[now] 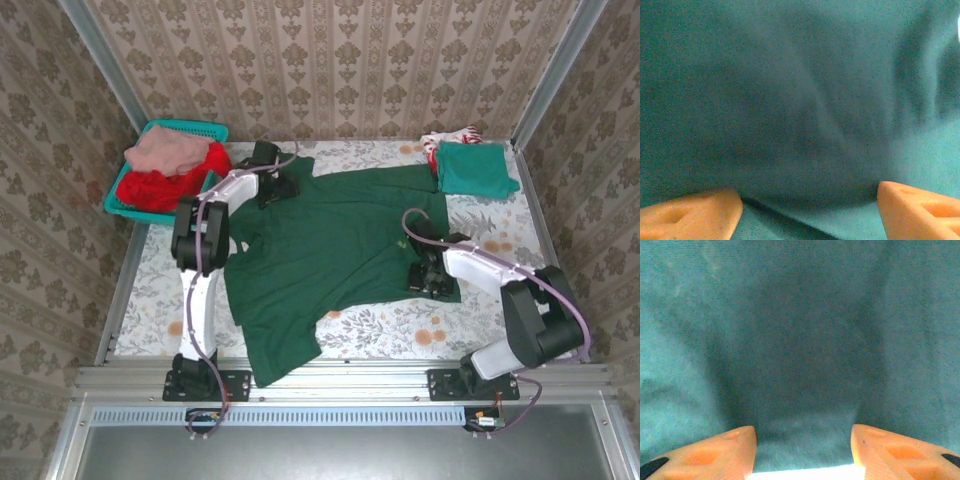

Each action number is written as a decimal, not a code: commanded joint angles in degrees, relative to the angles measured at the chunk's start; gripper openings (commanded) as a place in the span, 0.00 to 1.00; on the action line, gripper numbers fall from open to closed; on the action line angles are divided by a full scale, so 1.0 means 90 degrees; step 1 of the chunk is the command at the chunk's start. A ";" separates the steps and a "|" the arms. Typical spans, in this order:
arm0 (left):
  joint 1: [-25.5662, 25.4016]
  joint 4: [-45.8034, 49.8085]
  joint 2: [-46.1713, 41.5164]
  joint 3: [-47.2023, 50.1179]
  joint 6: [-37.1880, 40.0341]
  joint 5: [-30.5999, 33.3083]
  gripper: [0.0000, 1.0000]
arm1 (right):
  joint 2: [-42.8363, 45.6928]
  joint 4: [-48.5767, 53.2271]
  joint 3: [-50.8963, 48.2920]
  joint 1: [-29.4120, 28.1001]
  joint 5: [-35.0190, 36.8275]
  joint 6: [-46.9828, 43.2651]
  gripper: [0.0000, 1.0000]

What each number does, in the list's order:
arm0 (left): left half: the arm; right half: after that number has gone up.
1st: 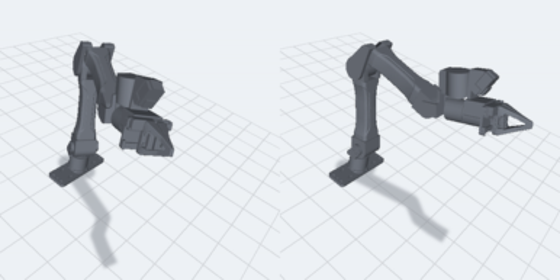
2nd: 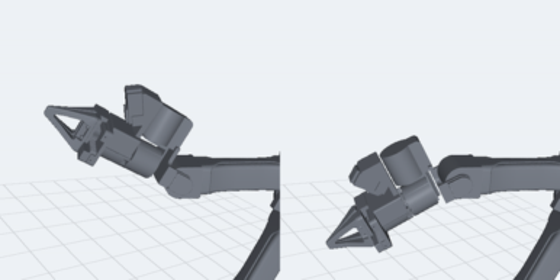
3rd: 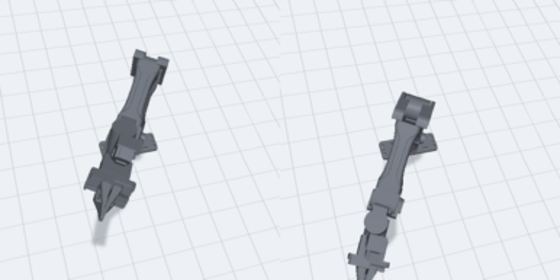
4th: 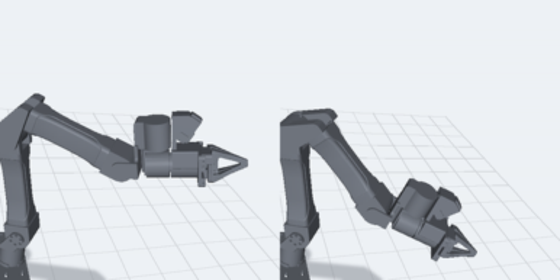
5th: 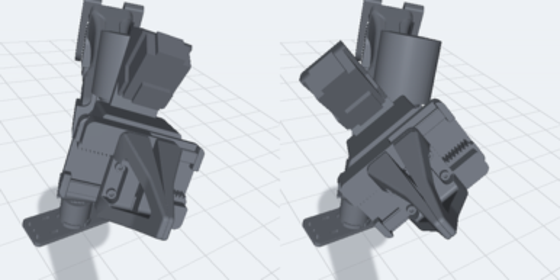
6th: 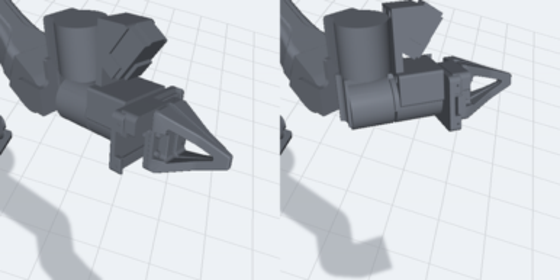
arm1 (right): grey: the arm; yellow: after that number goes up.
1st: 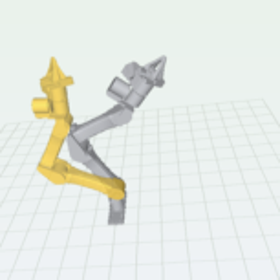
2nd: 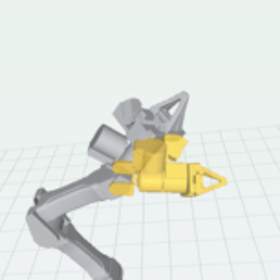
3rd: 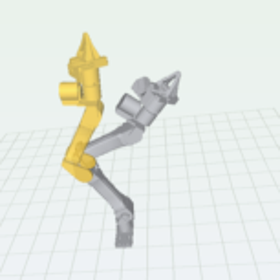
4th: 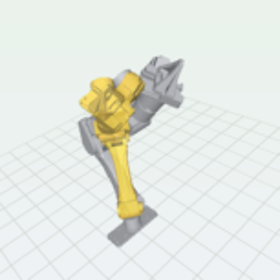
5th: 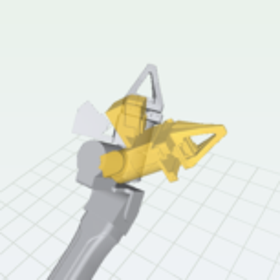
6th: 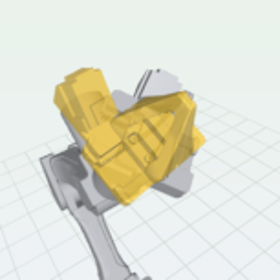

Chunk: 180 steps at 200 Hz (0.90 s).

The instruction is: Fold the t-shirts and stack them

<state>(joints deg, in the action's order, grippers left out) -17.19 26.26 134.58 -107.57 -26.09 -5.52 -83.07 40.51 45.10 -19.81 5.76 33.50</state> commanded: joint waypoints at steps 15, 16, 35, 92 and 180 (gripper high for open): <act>0.0310 0.1231 0.1192 -0.1874 -0.0022 -0.0460 0.77 | 0.0644 0.0230 0.0585 -0.0337 0.0280 0.0175 0.56; 0.0314 0.1237 0.1205 -0.1904 -0.0022 -0.0470 0.77 | 0.0625 0.0193 0.0599 -0.0337 0.0279 0.0160 0.56; 0.0395 0.1211 0.1510 -0.2420 0.0013 -0.0647 0.81 | -0.0321 -0.0244 0.0952 -0.0311 0.0503 -0.0043 0.57; 0.0435 0.1328 0.0983 -0.2389 0.0251 -0.0785 0.92 | -0.1004 0.0074 0.0541 -0.0200 0.0938 0.0417 0.57; -0.0016 0.0383 -0.6203 0.5226 -0.0575 0.0260 1.00 | 0.2361 0.0471 -0.1222 -0.0060 0.0759 0.1451 0.70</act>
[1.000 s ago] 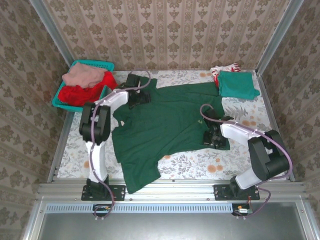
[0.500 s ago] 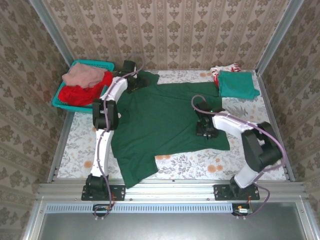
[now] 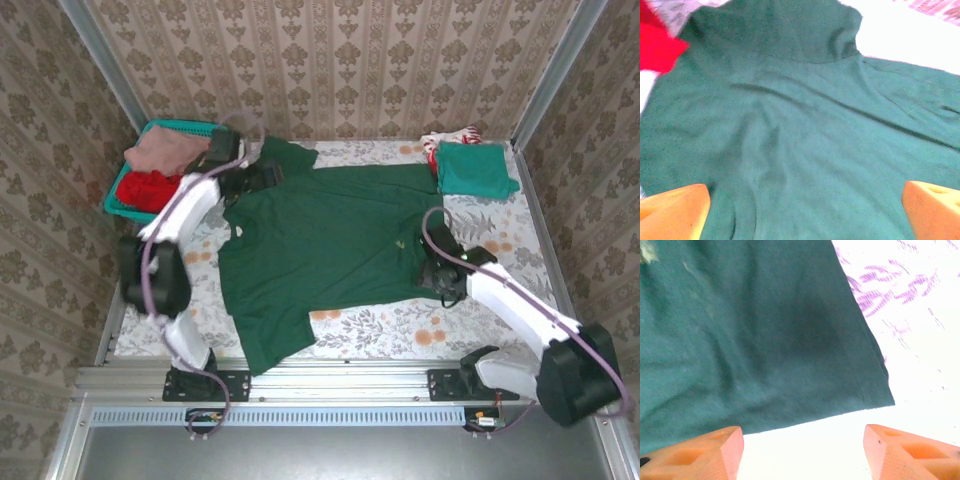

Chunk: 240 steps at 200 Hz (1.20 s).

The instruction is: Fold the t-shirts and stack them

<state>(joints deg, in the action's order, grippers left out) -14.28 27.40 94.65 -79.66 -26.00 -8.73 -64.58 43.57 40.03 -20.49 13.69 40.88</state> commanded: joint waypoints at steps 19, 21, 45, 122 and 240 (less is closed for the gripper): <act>-0.1190 0.1322 -0.3622 0.3536 -0.1144 0.1671 0.96 | 0.0347 -0.0068 -0.0854 0.0059 -0.0291 0.0845 0.75; -0.1253 0.1482 -0.3778 0.3640 -0.1232 0.1775 0.95 | 0.0329 -0.0057 -0.0842 0.0065 -0.0276 0.0852 0.75; -0.2403 0.2966 -0.4925 0.4506 -0.2481 0.2004 0.77 | 0.0015 -0.0255 -0.0745 0.0384 -0.0052 0.0704 0.76; -0.5255 0.4034 -0.5078 0.5376 -0.6002 0.2459 0.50 | -0.1057 -0.0805 -0.0260 0.1378 -0.0440 0.0116 0.74; -0.6814 0.1538 -0.4183 0.6713 -0.7078 0.1713 0.35 | -0.1154 -0.1129 -0.0551 0.1450 -0.0491 0.0108 0.70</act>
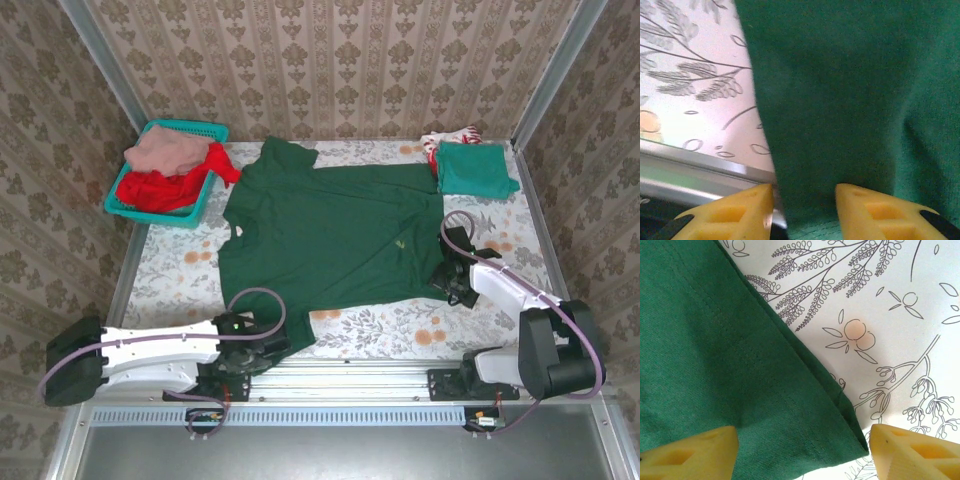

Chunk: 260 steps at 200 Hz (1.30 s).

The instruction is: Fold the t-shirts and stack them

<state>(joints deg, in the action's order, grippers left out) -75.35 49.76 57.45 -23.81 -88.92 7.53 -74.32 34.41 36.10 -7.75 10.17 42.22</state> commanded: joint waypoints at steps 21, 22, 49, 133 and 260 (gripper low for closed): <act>-0.0001 -0.1071 -0.0176 0.0673 -0.0068 -0.0008 0.26 | -0.0139 -0.0118 -0.0095 0.0033 -0.0108 -0.0080 0.67; 0.0001 -0.1063 -0.0179 0.0678 -0.0065 -0.0007 0.26 | -0.0139 -0.0125 -0.0095 0.0032 -0.0116 -0.0081 0.67; 0.0097 -0.0719 -0.0515 0.0590 0.0128 0.0104 0.10 | -0.0167 -0.0170 -0.0113 0.0031 -0.0156 -0.0101 0.61; 0.1833 0.1605 -0.2563 -0.0493 0.1996 0.0401 0.00 | 0.0236 -0.0073 -0.0267 0.0021 -0.0156 0.0106 0.56; 0.3367 0.1220 -0.2455 -0.1978 0.3513 0.0367 0.00 | 0.0637 0.0106 -0.0596 -0.0847 0.0169 0.0928 0.57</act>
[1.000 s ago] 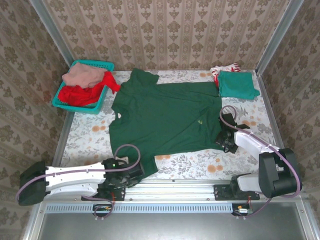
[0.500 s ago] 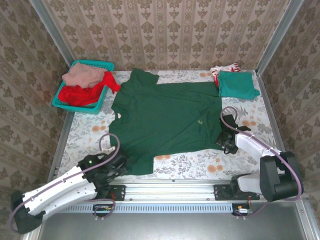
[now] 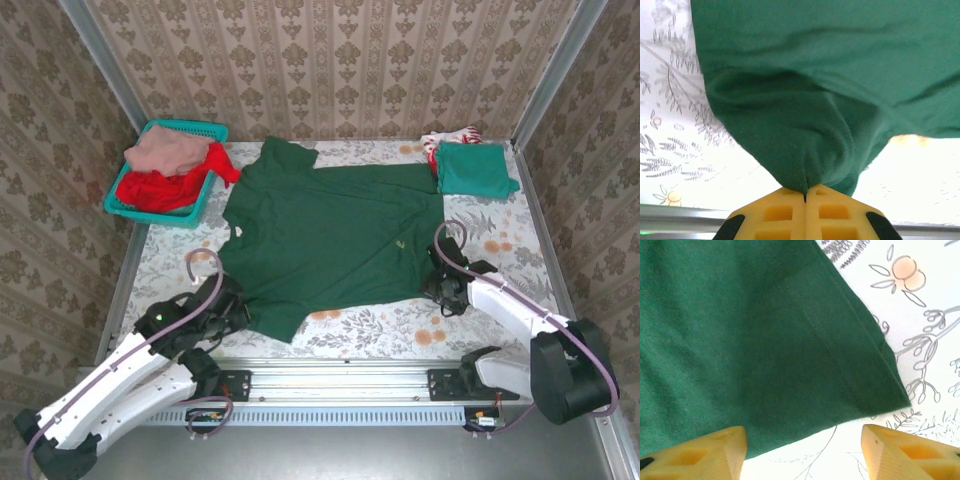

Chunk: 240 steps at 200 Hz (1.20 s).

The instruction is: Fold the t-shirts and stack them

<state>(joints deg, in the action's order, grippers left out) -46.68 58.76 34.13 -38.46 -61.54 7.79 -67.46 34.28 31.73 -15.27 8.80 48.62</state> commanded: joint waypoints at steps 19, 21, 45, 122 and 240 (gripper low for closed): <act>0.0332 0.0238 0.0213 -0.0477 0.0635 0.0308 0.00 | -0.0239 0.0079 -0.0066 -0.0003 0.0429 0.0140 0.47; 0.0354 0.0251 0.0212 -0.0494 0.0661 0.0302 0.00 | -0.0239 0.0083 -0.0065 -0.0010 0.0446 0.0129 0.46; 0.0633 0.0464 0.0195 -0.0786 0.0898 0.0306 0.00 | -0.0200 0.0122 -0.0068 0.0033 0.0629 0.0054 0.35; 0.0927 0.0854 0.0022 -0.1160 0.1182 0.0381 0.00 | 0.1281 0.1471 0.0726 -0.0014 0.0841 -0.0197 0.00; 0.1012 0.0453 0.0196 -0.0942 0.1393 0.0149 0.00 | 0.0152 0.0554 0.0149 -0.0253 0.0669 0.0310 0.47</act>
<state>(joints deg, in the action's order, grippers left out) -38.15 63.44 35.75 -47.29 -51.09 9.21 -61.12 44.05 33.12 -18.22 12.53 49.56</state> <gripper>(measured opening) 0.048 0.470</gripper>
